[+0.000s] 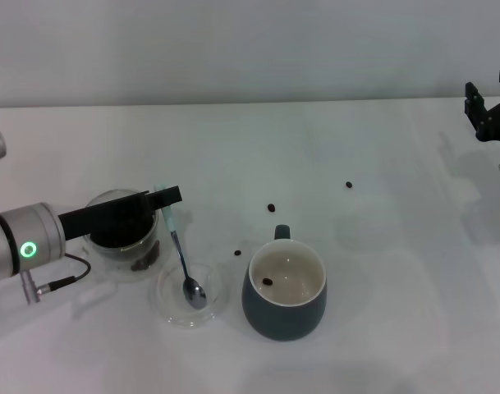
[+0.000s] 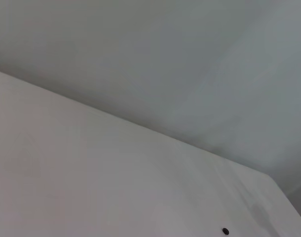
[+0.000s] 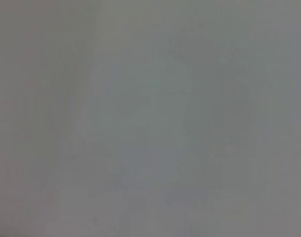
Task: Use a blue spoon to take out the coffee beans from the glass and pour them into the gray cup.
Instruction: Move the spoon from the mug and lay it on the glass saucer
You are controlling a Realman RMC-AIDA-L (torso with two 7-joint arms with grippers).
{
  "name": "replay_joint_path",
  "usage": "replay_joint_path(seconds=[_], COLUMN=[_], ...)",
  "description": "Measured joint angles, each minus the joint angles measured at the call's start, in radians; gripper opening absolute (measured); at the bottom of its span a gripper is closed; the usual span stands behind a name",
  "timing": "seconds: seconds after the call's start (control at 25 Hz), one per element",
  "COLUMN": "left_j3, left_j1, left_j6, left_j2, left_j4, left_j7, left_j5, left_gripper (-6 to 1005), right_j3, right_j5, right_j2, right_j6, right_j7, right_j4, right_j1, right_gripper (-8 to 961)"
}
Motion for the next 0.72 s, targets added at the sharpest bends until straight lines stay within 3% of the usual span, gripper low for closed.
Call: replay_joint_path(seconds=[0.72], left_j3=[0.006], left_j1=[0.001], left_j6=[0.013], left_j2=[0.006], left_j4=[0.0], left_j7=[-0.009], left_j5=[0.001], left_gripper=[206], right_j3=[0.0], right_j5=[0.0], right_j2=[0.002], right_j6=[0.0], right_j7=[-0.001], right_j4=[0.0], right_j1=[0.0], right_gripper=[523])
